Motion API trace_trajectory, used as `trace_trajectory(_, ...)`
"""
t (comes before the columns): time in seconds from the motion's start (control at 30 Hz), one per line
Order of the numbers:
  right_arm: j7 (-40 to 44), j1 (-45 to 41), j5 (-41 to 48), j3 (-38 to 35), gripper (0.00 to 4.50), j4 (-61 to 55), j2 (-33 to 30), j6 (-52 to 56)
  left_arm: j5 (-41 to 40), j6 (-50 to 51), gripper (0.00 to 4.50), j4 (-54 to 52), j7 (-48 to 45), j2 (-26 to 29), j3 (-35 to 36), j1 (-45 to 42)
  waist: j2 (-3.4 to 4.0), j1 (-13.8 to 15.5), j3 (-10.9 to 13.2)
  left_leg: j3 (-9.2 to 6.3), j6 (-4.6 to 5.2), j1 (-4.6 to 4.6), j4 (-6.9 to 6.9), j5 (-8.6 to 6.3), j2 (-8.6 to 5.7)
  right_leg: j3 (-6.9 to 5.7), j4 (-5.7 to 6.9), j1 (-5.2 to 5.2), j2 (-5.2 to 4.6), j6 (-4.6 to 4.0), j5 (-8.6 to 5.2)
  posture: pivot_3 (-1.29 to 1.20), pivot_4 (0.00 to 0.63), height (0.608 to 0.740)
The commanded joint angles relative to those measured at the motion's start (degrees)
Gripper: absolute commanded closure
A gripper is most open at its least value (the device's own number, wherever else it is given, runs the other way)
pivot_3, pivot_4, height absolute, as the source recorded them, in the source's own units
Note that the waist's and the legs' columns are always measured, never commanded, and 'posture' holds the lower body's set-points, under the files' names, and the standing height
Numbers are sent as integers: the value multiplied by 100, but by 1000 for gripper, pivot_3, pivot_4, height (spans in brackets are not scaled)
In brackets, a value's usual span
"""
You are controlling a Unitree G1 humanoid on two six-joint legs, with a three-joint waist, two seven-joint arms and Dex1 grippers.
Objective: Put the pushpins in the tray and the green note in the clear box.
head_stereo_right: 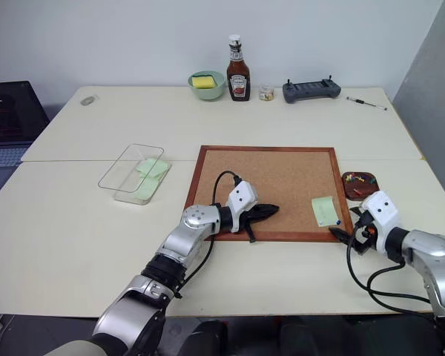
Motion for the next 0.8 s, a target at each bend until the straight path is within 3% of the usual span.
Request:
trace_trajectory(0.03, 49, -73, -85, -27, 1159, 61, -65, -208, 144, 135, 4500, 187, -108, 29, -220, 271, 0, 0, 0, 0, 0, 0, 0, 0, 0, 0, 0, 0, 0, 0, 0, 0, 150, 740)
trace_trajectory(0.63, 267, -35, -106, 12, 4460, 77, -91, -383, 154, 163, 4500, 78, -120, 78, -239, 353, 1, -7, -1, 1, 0, 1, -1, 0, 1, 0, 0, 0, 0, 0, 0, 0, 150, 740)
trace_trajectory(0.8, 308, -68, 22, -87, 4460, 1, -94, -333, 157, 159, 4500, 95, -120, 76, -243, 342, 1, -7, -1, 0, 0, 1, -1, 0, 1, 0, 0, 0, 0, 0, 0, 0, 150, 740)
